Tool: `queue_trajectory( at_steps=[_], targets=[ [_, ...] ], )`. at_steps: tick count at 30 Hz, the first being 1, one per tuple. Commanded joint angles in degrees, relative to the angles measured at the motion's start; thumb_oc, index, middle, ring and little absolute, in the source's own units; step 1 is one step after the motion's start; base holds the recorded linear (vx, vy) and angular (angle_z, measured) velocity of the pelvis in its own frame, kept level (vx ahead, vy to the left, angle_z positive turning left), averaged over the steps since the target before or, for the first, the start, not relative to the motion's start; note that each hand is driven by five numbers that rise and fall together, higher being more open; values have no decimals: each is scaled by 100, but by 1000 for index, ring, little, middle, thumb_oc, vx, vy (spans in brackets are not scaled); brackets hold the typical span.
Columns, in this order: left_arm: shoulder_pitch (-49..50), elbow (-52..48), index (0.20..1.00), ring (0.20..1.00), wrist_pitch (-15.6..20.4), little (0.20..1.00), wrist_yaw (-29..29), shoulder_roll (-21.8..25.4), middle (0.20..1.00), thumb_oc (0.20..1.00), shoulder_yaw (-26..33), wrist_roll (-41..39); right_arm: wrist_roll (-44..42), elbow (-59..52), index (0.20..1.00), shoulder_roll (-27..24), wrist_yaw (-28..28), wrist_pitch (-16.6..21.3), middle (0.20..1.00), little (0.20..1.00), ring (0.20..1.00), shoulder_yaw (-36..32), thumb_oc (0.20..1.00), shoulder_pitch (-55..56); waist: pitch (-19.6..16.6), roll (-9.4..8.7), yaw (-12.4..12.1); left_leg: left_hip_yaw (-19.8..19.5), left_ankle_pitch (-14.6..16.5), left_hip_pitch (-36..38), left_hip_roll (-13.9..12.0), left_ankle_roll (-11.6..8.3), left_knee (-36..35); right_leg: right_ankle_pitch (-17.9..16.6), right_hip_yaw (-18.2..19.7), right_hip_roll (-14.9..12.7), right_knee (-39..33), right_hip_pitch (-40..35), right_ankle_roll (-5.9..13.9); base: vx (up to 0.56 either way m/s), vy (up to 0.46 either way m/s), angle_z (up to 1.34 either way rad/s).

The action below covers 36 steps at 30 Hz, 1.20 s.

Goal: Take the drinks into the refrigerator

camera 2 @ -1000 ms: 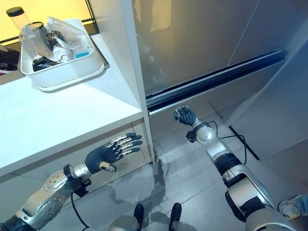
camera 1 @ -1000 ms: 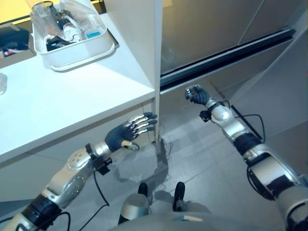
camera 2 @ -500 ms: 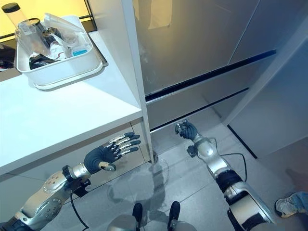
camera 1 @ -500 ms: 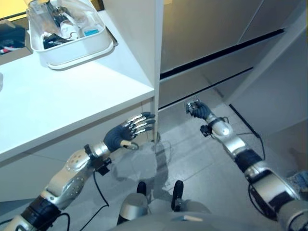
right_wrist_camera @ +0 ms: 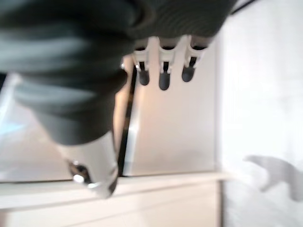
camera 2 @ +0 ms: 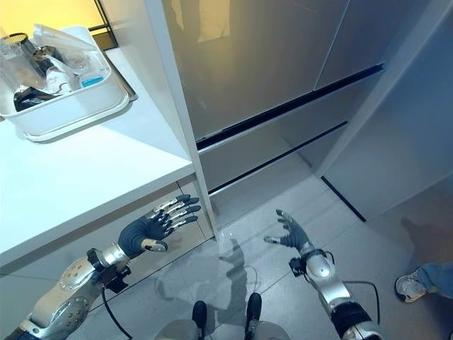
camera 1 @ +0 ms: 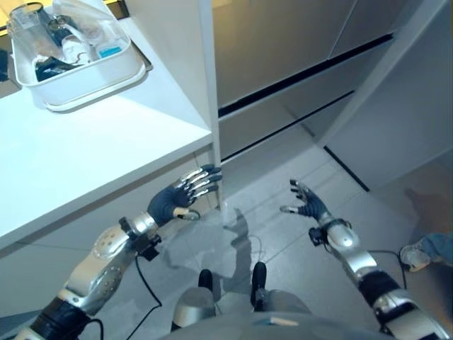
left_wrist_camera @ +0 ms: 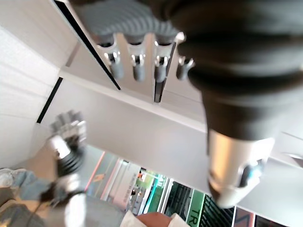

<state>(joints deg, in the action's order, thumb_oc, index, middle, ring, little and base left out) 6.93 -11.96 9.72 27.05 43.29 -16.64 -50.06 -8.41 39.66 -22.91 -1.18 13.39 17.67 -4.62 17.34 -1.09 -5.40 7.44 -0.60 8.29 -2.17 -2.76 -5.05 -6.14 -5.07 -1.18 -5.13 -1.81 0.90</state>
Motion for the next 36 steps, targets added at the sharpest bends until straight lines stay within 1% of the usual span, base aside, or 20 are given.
queue_trajectory(
  at_steps=[1,3,6,7,8,9,10,11,12,13,15,16,17,18,19,21,22,24,28,36],
  targets=[
    [96,147,1000,1000,424,1000,-25,-154,1000,1000,115,408,160,232,1000,-80,-126,173,1000,1000,1000,1,1000,-131,-279,-90,32,-132,382,-6,71,116,170,552,42,-308,1073,326,552,-3,-10,-4],
    [148,775,1000,1000,485,1000,-100,-239,1000,1000,184,822,405,869,1000,-93,-217,70,1000,1000,1000,17,1000,85,-301,-104,77,-117,386,6,58,106,172,545,57,-308,1066,311,554,-3,-6,-5],
    [185,1407,1000,1000,511,1000,-127,-404,1000,1000,195,1104,439,1350,1000,-47,-236,5,1000,1000,1000,-66,1000,192,-327,-104,111,-102,390,20,52,105,167,545,64,-304,1061,302,555,0,1,-1],
    [198,1806,1000,1000,526,1000,-233,-529,1000,1000,241,1334,479,1642,1000,6,-244,-58,1000,1000,1000,-109,1000,229,-346,-117,126,-94,389,24,48,105,168,540,67,-301,1058,301,555,11,-9,-4],
    [133,2569,1000,1000,545,1000,-366,-733,1000,1000,212,1853,425,2118,1000,114,-212,-145,1000,1000,1000,-288,1000,285,-378,-114,160,-86,399,37,48,107,168,545,76,-292,1054,292,549,6,-8,-4],
    [123,2581,1000,1000,552,1000,-367,-739,1000,1000,205,1859,425,2123,1000,112,-211,-142,1000,1000,1000,-290,1000,282,-376,-111,157,-86,399,38,47,107,168,546,76,-292,1054,291,549,0,0,0],
    [93,3166,1000,1000,605,1000,-543,-959,1000,1000,238,2300,321,2450,1000,211,-207,-219,1000,1000,1000,-451,1000,290,-423,-112,186,-62,405,62,43,106,161,545,83,-284,1032,263,545,0,0,0],
    [81,3181,1000,1000,614,1000,-544,-968,1000,1000,231,2306,320,2454,1000,208,-207,-218,1000,1000,1000,-453,1000,287,-420,-107,184,-62,405,64,42,105,159,545,82,-283,1031,261,545,0,0,0],
    [72,3593,1000,1000,569,1000,-623,-1174,1000,1000,283,2371,290,2537,1000,244,-207,-231,1000,1000,1000,-476,1000,307,-433,-106,197,-51,406,74,40,107,158,546,83,-278,1032,258,544,3,5,-5],
    [5,4407,1000,1000,590,1000,-932,-1453,1000,1000,422,2876,280,2401,1000,276,-209,-220,1000,1000,1000,-468,1000,337,-466,-122,232,-30,410,93,36,107,147,546,101,-264,1016,250,537,3,4,-7],
    [-37,4681,1000,1000,635,1000,-1078,-1558,1000,1000,463,3120,275,2401,1000,288,-207,-214,1000,1000,1000,-466,1000,350,-478,-119,243,-28,409,95,32,105,141,551,105,-257,1007,240,535,4,0,-10],
    [-82,5380,1000,1000,607,1000,-1351,-1773,1000,1000,627,3519,272,2445,1000,306,-183,-211,1000,1000,1000,-473,1000,345,-523,-125,259,-19,411,98,32,106,142,556,113,-245,1002,227,526,7,0,-9],
    [-90,5392,1000,1000,616,1000,-1356,-1782,1000,1000,627,3525,272,2446,1000,303,-183,-210,1000,1000,1000,-472,1000,342,-520,-122,261,-20,412,98,31,106,143,557,112,-245,1003,227,526,19,-5,-4],
    [-211,6175,1000,1000,570,1000,-1570,-1967,1000,1000,777,3885,264,2435,1000,315,-157,-206,1000,1000,1000,-471,1000,312,-567,-129,277,-16,416,112,31,106,137,561,120,-235,997,212,522,0,0,0],
    [-222,6190,1000,1000,580,1000,-1575,-1974,1000,1000,776,3891,264,2437,1000,312,-157,-205,1000,1000,1000,-471,1000,308,-563,-126,278,-16,417,114,31,106,136,563,120,-235,997,210,522,0,0,0],
    [-310,7043,1000,1000,515,1000,-1831,-2168,1000,1000,931,4405,278,2507,1000,320,-117,-211,1000,1000,1000,-459,1000,254,-631,-102,294,-3,421,150,34,109,118,573,136,-212,974,162,512,0,0,0],
    [-313,7048,1000,1000,518,1000,-1833,-2170,1000,1000,931,4407,278,2508,1000,319,-117,-211,1000,1000,1000,-459,1000,253,-630,-100,295,-3,421,151,34,109,117,573,136,-212,974,160,512,0,0,0],
    [-418,7874,1000,1000,295,1000,-2137,-2359,1000,1000,1200,4802,349,2625,1000,360,-61,-247,1000,1000,1000,-444,1000,204,-699,-76,306,10,419,171,33,108,94,576,129,-193,933,110,497,0,0,0],
    [-493,8302,1000,1000,128,1000,-2341,-2634,1000,1000,1422,4770,388,2775,1000,478,12,-305,1000,1000,1000,-421,1000,209,-795,-56,295,-27,410,179,40,102,60,583,94,-194,860,43,487,27,-8,1],
    [-561,8424,1000,1000,23,1000,-2552,-2923,1000,1000,1317,4869,418,2888,1000,610,68,-368,1000,1000,1000,-355,1000,221,-885,-42,274,-54,431,162,65,101,87,585,-38,-231,784,-49,491,12,-4,1]
  ],
)
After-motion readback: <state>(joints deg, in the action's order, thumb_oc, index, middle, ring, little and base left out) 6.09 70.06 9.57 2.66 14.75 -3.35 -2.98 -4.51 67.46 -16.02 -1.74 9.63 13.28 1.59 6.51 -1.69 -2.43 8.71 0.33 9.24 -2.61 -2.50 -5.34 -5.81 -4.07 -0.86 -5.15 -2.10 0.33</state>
